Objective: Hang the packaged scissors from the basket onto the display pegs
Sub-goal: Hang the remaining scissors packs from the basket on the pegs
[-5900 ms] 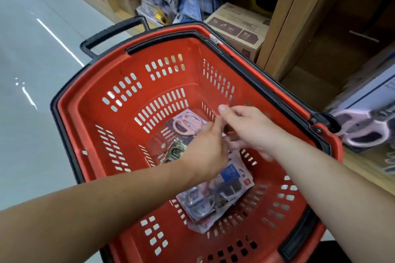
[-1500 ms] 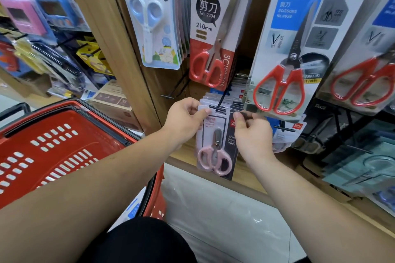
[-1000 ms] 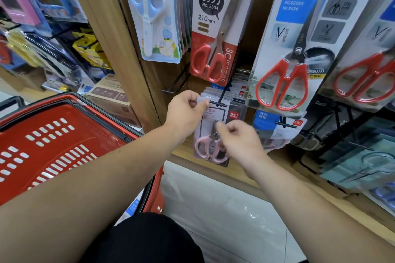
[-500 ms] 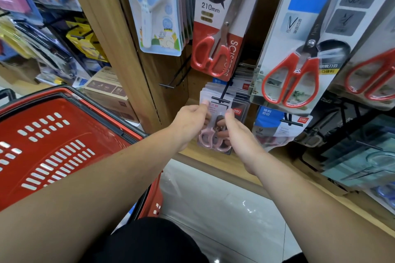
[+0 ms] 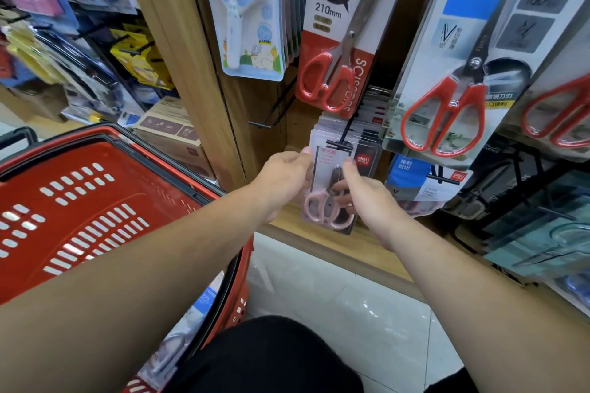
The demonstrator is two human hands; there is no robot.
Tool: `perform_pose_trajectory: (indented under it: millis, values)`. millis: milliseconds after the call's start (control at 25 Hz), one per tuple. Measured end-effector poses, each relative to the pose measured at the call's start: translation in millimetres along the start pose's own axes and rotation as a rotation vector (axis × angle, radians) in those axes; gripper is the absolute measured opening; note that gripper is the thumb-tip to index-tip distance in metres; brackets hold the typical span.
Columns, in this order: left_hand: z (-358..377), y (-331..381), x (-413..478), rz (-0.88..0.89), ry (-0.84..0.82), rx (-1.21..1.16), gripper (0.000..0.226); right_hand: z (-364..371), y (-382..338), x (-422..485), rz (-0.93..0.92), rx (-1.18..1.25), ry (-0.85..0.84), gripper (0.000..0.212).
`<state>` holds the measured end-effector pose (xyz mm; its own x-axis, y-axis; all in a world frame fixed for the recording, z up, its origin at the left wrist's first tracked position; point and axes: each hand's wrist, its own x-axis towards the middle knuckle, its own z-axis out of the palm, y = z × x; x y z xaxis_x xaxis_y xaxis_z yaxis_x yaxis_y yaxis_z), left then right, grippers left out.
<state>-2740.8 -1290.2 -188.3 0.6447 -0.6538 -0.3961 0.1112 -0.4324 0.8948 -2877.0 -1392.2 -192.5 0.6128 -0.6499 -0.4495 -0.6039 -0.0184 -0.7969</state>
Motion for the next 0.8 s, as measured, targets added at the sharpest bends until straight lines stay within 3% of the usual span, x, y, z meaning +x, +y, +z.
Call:
perform_pose_trajectory:
  millis: [200,320,480,680,800]
  values:
    - [-63.8,2.7,-68.4,0.169,0.171,-0.117,0.019,8.1,-28.8,-49.5,-0.297,-0.322,-0.009,0.080]
    - [-106.9,-16.3,-107.6,0.184,0.226,-0.097,0.018,19.7,-51.4,-83.5,-0.410,-0.263,-0.016,0.077]
    - [-150.1,-100.2,-161.3,0.057,0.318,0.052,0.016,48.6,-74.5,-124.0,-0.448,-0.201,-0.155,0.047]
    - [-166.9,-188.6,-200.9,-0.183,0.432,0.113,0.013,126.5,-102.9,-127.9,-0.723,-0.616,-0.313,0.032]
    - [-159.7,-198.9,-205.5,-0.247,0.341,0.135,0.012,184.3,-102.3,-105.5,-0.746,-0.863,-0.414,0.029]
